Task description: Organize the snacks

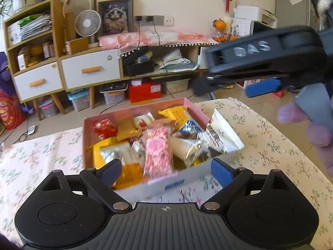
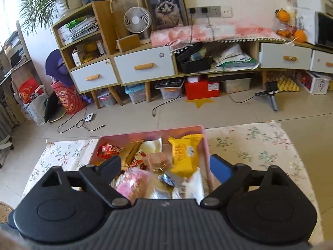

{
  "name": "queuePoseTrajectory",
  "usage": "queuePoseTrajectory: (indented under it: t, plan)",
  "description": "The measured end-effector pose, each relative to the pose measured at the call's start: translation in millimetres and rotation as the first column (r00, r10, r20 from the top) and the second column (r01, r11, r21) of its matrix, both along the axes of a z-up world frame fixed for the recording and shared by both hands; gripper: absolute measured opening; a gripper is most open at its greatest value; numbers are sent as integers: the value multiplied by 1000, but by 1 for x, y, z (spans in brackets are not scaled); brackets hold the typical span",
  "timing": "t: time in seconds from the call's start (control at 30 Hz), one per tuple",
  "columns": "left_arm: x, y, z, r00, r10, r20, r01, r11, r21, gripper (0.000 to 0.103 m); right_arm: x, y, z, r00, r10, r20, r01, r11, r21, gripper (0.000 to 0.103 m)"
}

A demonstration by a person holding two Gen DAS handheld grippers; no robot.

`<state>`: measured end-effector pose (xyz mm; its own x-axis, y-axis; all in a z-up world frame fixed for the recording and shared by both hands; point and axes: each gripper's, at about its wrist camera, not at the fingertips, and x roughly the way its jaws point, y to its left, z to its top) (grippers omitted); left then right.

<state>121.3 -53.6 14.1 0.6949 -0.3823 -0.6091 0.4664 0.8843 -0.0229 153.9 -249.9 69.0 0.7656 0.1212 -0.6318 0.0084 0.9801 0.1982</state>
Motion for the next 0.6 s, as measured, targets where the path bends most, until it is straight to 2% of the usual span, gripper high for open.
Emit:
queuePoseTrajectory:
  t: [0.17,0.33,0.43,0.6]
  plan:
    - [-25,11,5,999,27,-29,-27,1000,-1,97,-29,-3,1,1000,0,-3,0,999,-37,99]
    - [-49,18,6,997,67,-36,-65,997,51,98,-56,1,-3,1000,11,-18,-13,996,-88,102]
    - [-61,19,5,994,100,-48,-94,990,106,98,-71,3,-6,999,19,-31,-22,996,-84,103]
    - [-78,28,2,989,135,-61,-127,985,118,99,-92,6,-12,998,18,-63,-22,997,-71,103]
